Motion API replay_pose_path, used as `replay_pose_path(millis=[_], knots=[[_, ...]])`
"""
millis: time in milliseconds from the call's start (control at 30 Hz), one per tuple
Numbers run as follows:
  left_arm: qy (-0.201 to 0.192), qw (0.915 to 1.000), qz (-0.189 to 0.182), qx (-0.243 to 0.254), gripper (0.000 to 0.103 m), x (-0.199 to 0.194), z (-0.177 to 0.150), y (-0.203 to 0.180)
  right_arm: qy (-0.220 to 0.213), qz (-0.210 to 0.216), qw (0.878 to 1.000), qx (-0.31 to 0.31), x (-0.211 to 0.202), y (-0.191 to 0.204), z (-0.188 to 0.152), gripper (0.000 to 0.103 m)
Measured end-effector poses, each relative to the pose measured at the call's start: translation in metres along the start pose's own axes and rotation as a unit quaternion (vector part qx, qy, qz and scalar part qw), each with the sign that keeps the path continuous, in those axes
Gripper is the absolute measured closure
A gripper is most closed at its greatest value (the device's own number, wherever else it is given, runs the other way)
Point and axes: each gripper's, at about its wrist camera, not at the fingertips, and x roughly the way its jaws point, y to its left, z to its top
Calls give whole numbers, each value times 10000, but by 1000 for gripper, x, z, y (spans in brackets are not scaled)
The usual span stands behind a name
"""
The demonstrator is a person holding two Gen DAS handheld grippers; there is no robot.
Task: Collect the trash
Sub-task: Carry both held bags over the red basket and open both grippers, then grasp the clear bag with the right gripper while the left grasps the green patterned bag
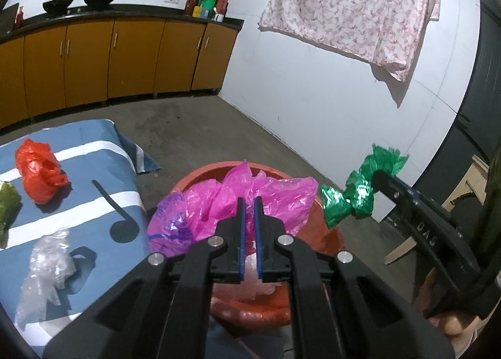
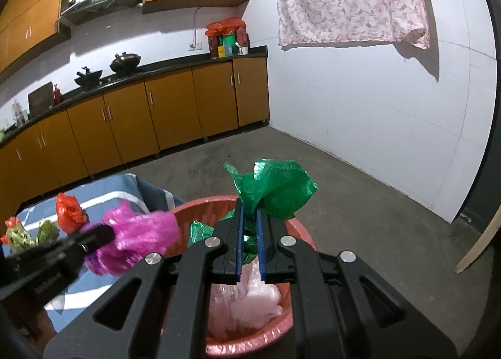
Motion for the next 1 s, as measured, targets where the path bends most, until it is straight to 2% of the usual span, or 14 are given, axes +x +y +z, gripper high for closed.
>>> replay_pose_path(millis=[67,133,200,300,333,400,433,600,767,867,1000], knots=[[60,10000,0,-79,89,5,0,4,82,92,9999,72,5,-3,1,90],[116,9998,-1,-183,86,8,-1,10,116,157,9997,124,6,-4,0,70],[146,9996,28,-232,80,9,-3,16,108,204,9995,195,4,-6,-3,56],[127,9995,115,-279,71,5,-5,23,124,184,9995,217,2,-7,-6,53],[99,9994,161,-293,69,2,-6,25,128,164,9995,219,0,-6,-8,48],[-11,9991,326,-285,54,-8,-7,31,115,116,9997,170,-4,-4,-11,40],[-106,9985,465,-262,50,-15,-9,35,104,102,9998,134,-5,-3,-11,35],[-349,9927,1156,-70,29,-49,-14,52,102,126,9998,-92,-14,13,-17,23],[-506,9807,1888,105,19,-89,-26,77,137,366,9987,-322,-21,41,-20,19],[-593,9698,2359,161,16,-117,-35,99,221,642,9968,-422,-25,66,-23,19],[-642,9509,3028,73,13,-157,-49,138,325,1021,9919,-689,-30,109,-31,19]])
